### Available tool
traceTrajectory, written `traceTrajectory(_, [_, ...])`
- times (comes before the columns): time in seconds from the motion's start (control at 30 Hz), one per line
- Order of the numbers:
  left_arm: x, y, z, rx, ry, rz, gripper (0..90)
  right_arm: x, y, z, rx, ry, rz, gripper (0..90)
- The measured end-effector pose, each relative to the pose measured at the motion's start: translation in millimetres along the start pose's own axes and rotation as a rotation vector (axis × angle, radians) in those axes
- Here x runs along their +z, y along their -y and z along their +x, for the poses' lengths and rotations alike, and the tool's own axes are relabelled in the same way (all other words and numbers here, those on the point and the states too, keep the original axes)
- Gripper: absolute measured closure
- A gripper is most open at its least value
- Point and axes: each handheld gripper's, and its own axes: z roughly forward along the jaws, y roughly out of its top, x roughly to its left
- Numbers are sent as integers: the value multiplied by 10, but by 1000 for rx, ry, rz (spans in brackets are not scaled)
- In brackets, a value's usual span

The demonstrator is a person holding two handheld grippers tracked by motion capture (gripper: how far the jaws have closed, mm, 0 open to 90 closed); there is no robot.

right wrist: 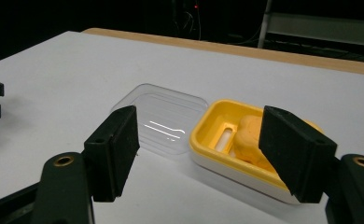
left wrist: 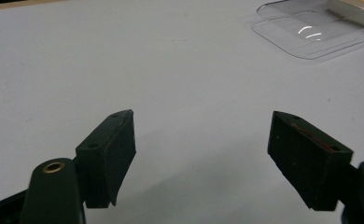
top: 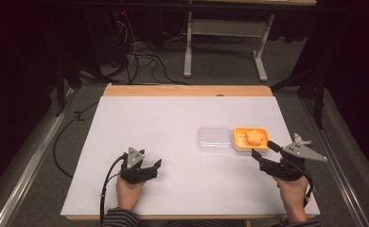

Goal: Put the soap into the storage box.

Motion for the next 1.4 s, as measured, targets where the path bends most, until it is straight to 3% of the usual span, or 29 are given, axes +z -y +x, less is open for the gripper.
traceTrajectory(0.73, [0, 0, 0, 0, 1, 1, 241, 89, 137, 203, -21, -56, 27, 299])
traceTrajectory(1.17, [-1, 0, -1, 0, 2, 0, 241, 235, 234, 307, -23, -70, 63, 302])
traceTrajectory(1.4, [-1, 0, 0, 0, 1, 0, 241, 318, 274, 327, -49, -75, 106, 303])
